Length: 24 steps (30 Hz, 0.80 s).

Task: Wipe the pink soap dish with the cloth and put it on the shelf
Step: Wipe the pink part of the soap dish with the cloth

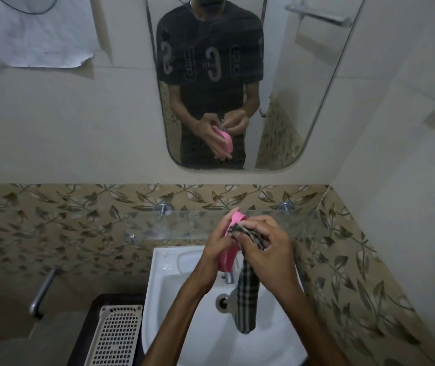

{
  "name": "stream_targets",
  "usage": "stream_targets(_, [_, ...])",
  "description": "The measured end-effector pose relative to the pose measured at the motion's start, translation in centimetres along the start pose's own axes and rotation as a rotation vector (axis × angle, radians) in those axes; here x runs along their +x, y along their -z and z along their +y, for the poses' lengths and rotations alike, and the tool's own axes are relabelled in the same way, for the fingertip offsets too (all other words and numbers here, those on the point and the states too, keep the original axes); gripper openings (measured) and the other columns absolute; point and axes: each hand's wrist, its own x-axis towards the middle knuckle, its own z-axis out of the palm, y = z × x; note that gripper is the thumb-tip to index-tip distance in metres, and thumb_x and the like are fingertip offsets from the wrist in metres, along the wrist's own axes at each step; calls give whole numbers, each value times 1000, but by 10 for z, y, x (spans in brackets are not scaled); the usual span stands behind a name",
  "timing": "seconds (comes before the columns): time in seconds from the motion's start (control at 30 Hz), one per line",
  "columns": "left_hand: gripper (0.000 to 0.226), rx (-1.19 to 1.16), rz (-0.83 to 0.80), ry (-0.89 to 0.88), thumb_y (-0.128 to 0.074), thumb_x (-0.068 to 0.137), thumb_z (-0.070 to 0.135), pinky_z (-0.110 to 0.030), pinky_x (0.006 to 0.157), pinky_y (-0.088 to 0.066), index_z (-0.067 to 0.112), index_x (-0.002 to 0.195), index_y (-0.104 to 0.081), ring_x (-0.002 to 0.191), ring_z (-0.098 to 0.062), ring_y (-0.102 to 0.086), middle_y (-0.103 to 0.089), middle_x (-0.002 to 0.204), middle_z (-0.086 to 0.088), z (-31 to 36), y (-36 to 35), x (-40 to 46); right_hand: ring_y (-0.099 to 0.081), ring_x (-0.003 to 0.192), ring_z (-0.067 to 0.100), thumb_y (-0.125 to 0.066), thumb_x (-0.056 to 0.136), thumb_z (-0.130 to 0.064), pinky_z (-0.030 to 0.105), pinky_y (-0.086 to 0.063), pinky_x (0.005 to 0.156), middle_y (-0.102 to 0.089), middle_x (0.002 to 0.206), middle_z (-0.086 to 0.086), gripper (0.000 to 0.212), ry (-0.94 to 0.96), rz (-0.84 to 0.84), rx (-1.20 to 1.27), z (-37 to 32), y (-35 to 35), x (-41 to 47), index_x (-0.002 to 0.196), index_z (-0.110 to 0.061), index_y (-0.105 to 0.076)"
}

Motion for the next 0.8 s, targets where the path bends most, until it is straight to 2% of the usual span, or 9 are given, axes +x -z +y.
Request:
stream_targets(0.07, [86, 83, -68, -22, -63, 69, 34, -21, 82, -57, 34, 152, -44, 110, -3, -66, -58, 142, -4, -1, 2, 0, -64, 97, 2, -79, 88, -14, 11, -53, 81, -64, 102, -13, 20, -11, 26, -28, 0, 4, 8, 107, -22, -78])
stream_targets(0.17, [86, 176, -50, -22, -61, 72, 14, -21, 80, -57, 44, 151, -43, 117, -11, -61, -52, 150, -3, -2, 3, 4, -65, 94, 2, -79, 88, -13, 16, -57, 82, -66, 101, -8, 20, -4, 22, -79, -2, 10, 14, 106, -22, -78])
stream_targets(0.3, [80, 203, -35, -82, -67, 83, 4, -26, 100, -56, 36, 153, -45, 135, -10, -56, -53, 155, 2, -7, 7, 6, -65, 93, 0, -81, 84, -9, 10, -53, 82, -67, 100, -16, 33, 197, -165, -157, -6, 7, -3, 107, -32, -77])
stream_targets(0.43, [95, 307, -16, -98, -63, 76, -5, -30, 74, -60, 59, 144, -47, 103, -9, -68, -59, 142, 7, -12, 4, 5, -60, 81, 2, -81, 85, -9, 13, -48, 70, -64, 90, -6, 27, 62, 45, -199, -1, 14, 22, 102, -29, -77])
stream_targets(0.47, [95, 313, -13, -108, -63, 76, -5, -35, 76, -62, 60, 143, -47, 103, -10, -68, -60, 139, 8, -13, 4, 4, -59, 81, 1, -81, 85, -9, 12, -47, 70, -63, 89, -7, 28, 67, 55, -195, -1, 13, 22, 102, -31, -76])
stream_targets(0.5, [92, 304, -10, -119, -63, 78, -7, -39, 83, -63, 54, 146, -48, 109, -12, -68, -61, 140, 8, -13, 4, 4, -59, 82, 0, -80, 85, -9, 10, -47, 71, -62, 91, -10, 31, 104, 13, -200, -3, 9, 15, 103, -35, -75])
stream_targets(0.57, [83, 296, -3, -169, -65, 82, -4, -34, 98, -58, 38, 151, -49, 125, -10, -63, -60, 146, 7, -14, 8, 4, -57, 86, -4, -78, 84, -8, 7, -47, 74, -58, 94, -17, 35, 230, -109, -210, -6, 0, -1, 106, -35, -73])
stream_targets(0.7, [88, 350, -2, -136, -62, 75, -2, -25, 73, -59, 53, 142, -50, 102, -4, -65, -62, 137, 11, -11, 9, 5, -55, 84, 1, -78, 87, -7, 13, -46, 71, -57, 89, -7, 28, 65, 35, -192, 0, 10, 24, 101, -31, -75])
stream_targets(0.8, [82, 326, -5, -172, -60, 78, -7, -21, 82, -57, 38, 146, -53, 112, -4, -65, -64, 139, 7, -10, 11, 1, -56, 87, -2, -79, 85, -9, 8, -48, 75, -55, 93, -14, 25, 189, -70, -230, -1, 2, 12, 102, -28, -77])
